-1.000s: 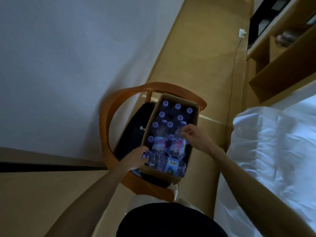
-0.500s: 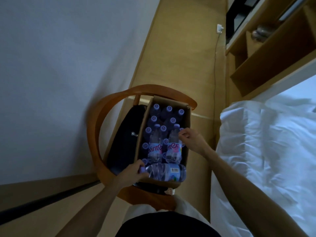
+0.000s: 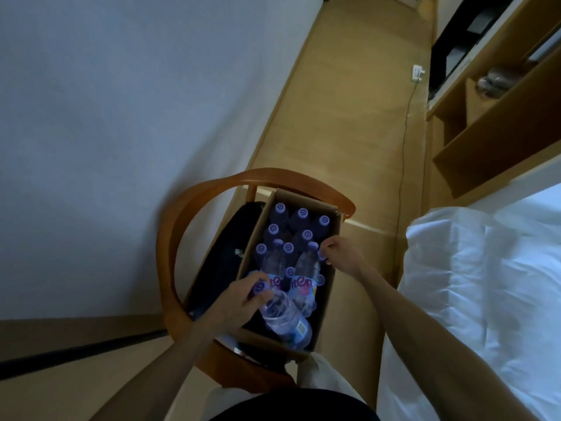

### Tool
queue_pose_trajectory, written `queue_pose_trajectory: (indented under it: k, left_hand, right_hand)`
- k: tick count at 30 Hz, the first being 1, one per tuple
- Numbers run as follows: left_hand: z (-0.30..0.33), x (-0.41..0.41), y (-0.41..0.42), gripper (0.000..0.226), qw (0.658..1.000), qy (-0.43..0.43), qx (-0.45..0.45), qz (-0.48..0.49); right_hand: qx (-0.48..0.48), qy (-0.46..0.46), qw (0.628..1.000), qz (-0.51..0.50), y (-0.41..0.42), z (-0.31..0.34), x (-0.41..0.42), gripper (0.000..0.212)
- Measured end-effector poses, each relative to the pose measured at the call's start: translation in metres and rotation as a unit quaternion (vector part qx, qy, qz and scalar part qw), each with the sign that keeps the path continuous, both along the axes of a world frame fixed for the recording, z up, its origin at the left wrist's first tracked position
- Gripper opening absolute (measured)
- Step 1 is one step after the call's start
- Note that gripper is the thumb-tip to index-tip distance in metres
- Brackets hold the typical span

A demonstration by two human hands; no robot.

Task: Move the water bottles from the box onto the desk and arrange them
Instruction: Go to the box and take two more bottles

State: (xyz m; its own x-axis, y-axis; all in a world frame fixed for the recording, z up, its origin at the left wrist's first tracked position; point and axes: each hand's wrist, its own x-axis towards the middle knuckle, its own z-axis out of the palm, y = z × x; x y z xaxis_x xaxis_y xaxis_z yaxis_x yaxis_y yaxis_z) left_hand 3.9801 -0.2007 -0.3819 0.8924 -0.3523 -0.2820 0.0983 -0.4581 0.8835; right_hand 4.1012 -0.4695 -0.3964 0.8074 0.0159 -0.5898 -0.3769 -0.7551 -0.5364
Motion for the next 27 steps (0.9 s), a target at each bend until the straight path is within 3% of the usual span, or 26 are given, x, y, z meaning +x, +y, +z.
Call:
queue_pose_trajectory:
  k: [4, 12, 16, 20, 27]
  left_hand:
    - [0.03, 0.013, -0.009, 0.028, 0.997, -0.053, -0.007, 0.053]
    - [0.064, 0.019, -0.043, 0.015, 0.966, -0.124, 0.036, 0.223]
    - [0.069, 0.011, -0.051, 0.019, 0.945, -0.134, 0.079, 0.287]
    - [0.074, 0.004, -0.054, 0.013, 0.923, -0.15, 0.114, 0.336]
    - [0.087, -0.01, -0.05, 0.012, 0.889, -0.176, 0.112, 0.407]
  right_hand:
    - [0.005, 0.008, 0.999, 0.044, -0.007, -0.006, 0.021, 0.02]
    - [-0.022, 0.073, 0.984, 0.163, -0.011, -0.035, 0.058, 0.034]
    - [-0.041, 0.102, 0.974, 0.198, -0.002, -0.052, 0.07, 0.055]
    - [-0.048, 0.15, 0.968, 0.197, 0.008, -0.071, 0.071, 0.064]
    - [-0.012, 0.192, 0.963, 0.189, 0.014, -0.07, 0.073, 0.043]
